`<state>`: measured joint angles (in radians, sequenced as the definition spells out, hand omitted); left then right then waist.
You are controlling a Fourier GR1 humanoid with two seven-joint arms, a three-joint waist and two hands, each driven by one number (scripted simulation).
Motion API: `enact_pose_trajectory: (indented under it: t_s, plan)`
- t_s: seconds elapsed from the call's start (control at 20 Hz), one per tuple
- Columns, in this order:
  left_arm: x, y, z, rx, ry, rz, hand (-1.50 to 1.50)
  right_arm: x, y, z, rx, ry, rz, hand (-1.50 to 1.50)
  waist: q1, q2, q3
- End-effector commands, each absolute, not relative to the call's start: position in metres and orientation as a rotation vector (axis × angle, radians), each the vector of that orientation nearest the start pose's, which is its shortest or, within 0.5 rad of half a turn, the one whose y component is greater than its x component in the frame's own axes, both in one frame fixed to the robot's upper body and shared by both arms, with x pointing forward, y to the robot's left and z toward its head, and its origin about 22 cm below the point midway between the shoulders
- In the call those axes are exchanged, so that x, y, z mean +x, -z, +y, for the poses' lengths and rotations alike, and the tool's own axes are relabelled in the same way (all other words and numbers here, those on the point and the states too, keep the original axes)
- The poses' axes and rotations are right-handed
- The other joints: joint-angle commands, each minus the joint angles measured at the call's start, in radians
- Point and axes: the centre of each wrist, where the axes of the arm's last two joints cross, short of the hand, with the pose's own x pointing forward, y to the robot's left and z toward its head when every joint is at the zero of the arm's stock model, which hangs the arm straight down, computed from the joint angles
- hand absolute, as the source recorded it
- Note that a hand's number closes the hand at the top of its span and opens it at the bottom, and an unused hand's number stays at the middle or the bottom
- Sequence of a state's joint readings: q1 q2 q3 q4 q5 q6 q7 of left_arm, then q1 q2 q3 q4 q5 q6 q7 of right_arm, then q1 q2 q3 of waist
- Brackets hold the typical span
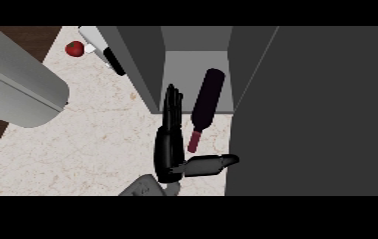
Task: Pick up the wine, place it into the cabinet and close the cabinet
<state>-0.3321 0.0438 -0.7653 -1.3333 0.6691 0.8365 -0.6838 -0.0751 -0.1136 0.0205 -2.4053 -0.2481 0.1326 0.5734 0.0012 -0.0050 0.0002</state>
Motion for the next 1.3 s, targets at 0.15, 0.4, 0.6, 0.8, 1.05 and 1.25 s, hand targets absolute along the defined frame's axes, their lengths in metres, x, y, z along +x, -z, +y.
enact_pose_trajectory:
  t_s: [0.15, 0.4, 0.6, 0.8, 1.05, 1.25]
  plan:
    - [0.187, -0.022, 0.079, -0.073, -0.270, -1.881, -1.50, 0.140, -0.208, -0.229, 0.287, -0.280, -1.910, -1.50, 0.002, -0.001, 0.000]
    - [0.157, -0.044, 0.083, -0.122, -0.305, -1.917, -1.50, 0.159, -0.196, -0.237, 0.288, -0.301, -1.915, -1.50, 0.002, 0.002, 0.001]
    - [0.149, -0.033, 0.098, -0.162, -0.233, -1.920, -1.50, 0.163, -0.206, -0.239, 0.352, -0.351, -1.866, -1.50, 0.001, 0.003, 0.000]
    - [0.113, -0.037, 0.111, -0.209, -0.204, -1.901, -1.50, 0.162, -0.193, -0.236, 0.394, -0.431, -1.807, 1.50, 0.005, 0.001, 0.000]
    - [0.116, -0.051, 0.156, -0.239, -0.157, -1.926, -1.50, 0.137, -0.196, -0.223, 0.383, -0.490, -1.818, 1.50, -0.001, 0.001, -0.001]
    - [0.113, -0.051, 0.172, -0.210, -0.160, -1.939, -1.50, 0.133, -0.204, -0.232, 0.432, -0.520, -1.796, 1.50, -0.003, 0.001, -0.001]
